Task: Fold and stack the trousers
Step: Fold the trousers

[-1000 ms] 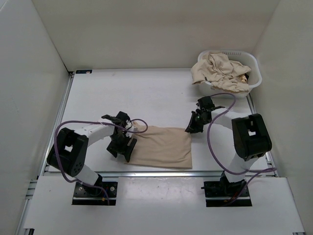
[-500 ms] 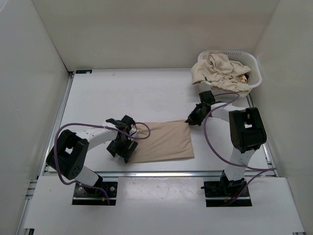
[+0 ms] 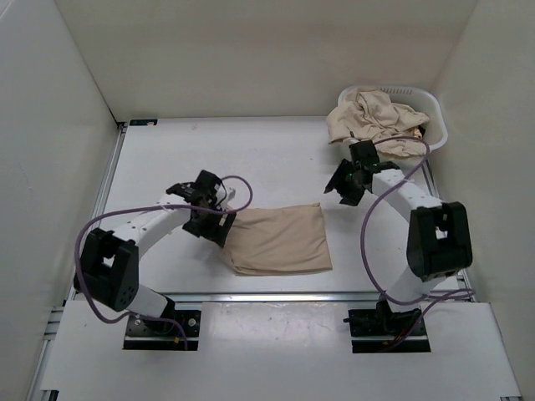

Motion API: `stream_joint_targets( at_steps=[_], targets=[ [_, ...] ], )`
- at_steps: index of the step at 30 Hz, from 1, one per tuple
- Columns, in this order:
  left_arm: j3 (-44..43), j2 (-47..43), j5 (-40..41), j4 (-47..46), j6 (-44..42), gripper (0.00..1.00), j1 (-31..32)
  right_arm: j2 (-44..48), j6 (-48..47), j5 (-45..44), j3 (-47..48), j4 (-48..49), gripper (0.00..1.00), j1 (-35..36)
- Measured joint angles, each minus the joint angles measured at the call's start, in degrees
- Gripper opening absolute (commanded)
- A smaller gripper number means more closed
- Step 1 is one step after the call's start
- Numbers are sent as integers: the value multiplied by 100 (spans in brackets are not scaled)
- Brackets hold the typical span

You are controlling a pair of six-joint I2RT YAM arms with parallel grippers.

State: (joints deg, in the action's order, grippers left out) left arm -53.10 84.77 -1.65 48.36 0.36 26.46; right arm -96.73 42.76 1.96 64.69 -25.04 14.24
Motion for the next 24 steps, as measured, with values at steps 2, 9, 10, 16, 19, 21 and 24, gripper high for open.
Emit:
stream_joint_targets(
  at_steps=[2, 9, 10, 16, 19, 21, 24],
  targets=[
    [-393, -192, -44, 15, -13, 95, -243, 385, -188, -225, 129, -304, 71, 0],
    [-1679, -658, 142, 162, -37, 100, -1862, 1604, -763, -804, 210, -1676, 99, -177],
    [-1786, -688, 278, 177, -37, 100, -2146, 1770, -866, -817, 210, -1875, 99, -313],
    [-2190, -730, 931, 496, -33, 100, -4229, 2498, -1340, -966, 236, -2979, 99, -1661],
    [-2205, -802, 1045, 715, -33, 100, -4872, 2761, -1534, -1071, 240, -3303, 99, -2046],
    [-2194, -918, 1056, 826, -35, 100, -4957, 2920, -1628, -1073, 249, -3429, 99, -2100],
    [-2194, -1104, 1040, 925, -37, 100, -4948, 3084, -1694, -1034, 249, -3504, 99, -2103]
  ],
)
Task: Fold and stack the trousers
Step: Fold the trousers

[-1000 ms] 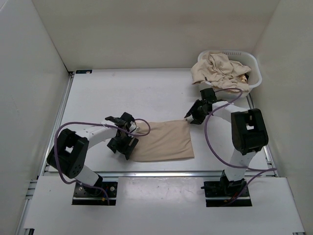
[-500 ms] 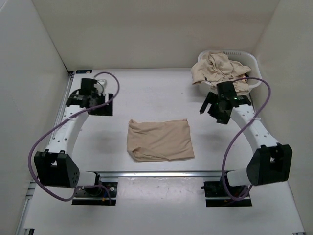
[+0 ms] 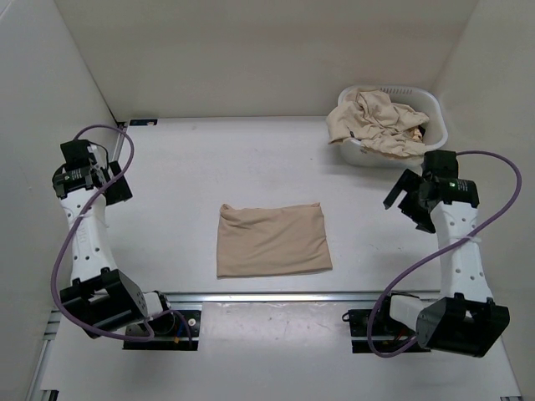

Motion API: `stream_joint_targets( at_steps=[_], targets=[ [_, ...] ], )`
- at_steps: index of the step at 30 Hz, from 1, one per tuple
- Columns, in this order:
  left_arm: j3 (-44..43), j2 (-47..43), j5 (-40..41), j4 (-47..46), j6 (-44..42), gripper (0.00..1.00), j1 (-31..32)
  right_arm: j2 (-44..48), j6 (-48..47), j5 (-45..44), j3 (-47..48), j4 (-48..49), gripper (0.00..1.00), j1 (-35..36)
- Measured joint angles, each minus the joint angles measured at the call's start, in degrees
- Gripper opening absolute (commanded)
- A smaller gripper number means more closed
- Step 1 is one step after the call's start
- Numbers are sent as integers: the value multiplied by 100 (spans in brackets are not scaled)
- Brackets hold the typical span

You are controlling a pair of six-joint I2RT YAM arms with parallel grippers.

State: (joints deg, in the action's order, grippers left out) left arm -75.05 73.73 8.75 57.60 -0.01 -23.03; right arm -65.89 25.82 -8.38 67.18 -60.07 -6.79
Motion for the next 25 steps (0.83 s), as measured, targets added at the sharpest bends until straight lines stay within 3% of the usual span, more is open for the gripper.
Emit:
stream_joint_targets(
  at_steps=[4, 12, 20, 25],
  targets=[
    [0, -96, -188, 90, -4, 100, 11, 153, -61, 299, -153, 155, 99, 0],
    [-15, 94, -1725, 411, 0, 100, 514, 581, 63, 1692, -1565, 957, 99, 20],
    [-66, -111, -466, 4, 0, 100, 535, 737, -238, 1150, -992, 791, 99, 20],
    [33, -374, -247, -153, 0, 100, 525, 793, -299, 960, -894, 752, 99, 20]
  ],
)
